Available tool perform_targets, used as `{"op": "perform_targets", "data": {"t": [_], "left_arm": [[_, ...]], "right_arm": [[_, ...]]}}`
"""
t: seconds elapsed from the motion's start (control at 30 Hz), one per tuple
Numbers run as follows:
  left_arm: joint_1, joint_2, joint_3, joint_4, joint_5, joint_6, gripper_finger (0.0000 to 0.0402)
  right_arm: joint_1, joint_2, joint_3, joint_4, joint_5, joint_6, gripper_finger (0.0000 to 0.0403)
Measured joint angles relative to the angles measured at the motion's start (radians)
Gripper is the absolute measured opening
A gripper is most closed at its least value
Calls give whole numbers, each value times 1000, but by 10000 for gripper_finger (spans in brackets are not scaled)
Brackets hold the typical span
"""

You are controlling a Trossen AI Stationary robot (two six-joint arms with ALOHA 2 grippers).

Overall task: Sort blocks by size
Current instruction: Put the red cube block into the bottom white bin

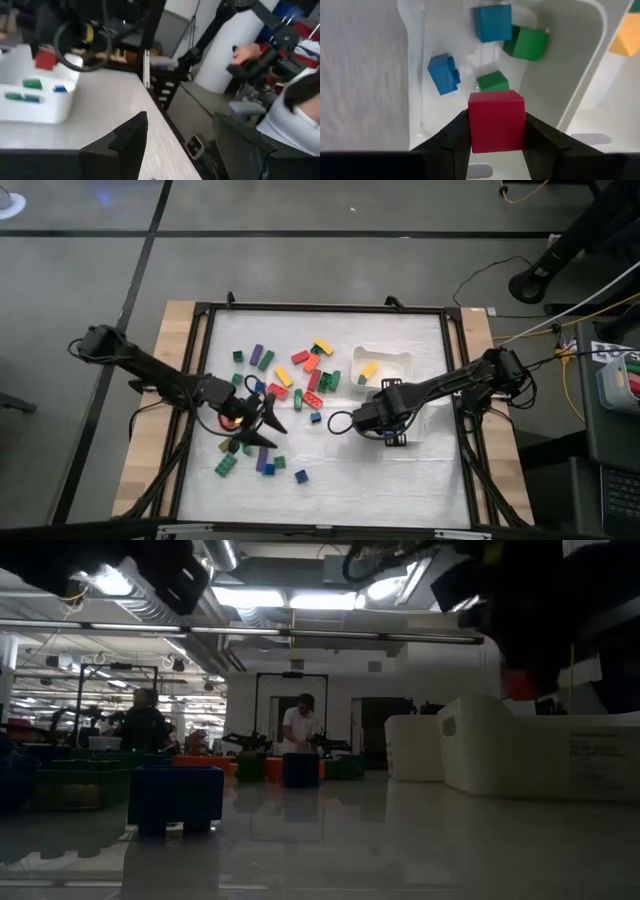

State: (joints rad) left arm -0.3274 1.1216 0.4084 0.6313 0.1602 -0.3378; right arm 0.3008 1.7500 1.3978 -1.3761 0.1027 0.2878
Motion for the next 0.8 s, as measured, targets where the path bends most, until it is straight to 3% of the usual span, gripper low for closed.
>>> {"op": "perform_targets", "data": {"t": [0.3,0.47,0.6,0.8], "left_arm": [[-105,-42,239,-718,-79,-48,209],[-152,-42,358,-1021,-146,-82,209],[-179,-42,398,-1210,-163,-299,209],[-226,-41,398,-1378,-150,-817,209]], "right_arm": [[0,0,-36,2,-7,53,150],[0,0,-36,2,-7,112,150],[0,0,-36,2,-7,186,165],[0,0,-36,5,-7,234,212]]}}
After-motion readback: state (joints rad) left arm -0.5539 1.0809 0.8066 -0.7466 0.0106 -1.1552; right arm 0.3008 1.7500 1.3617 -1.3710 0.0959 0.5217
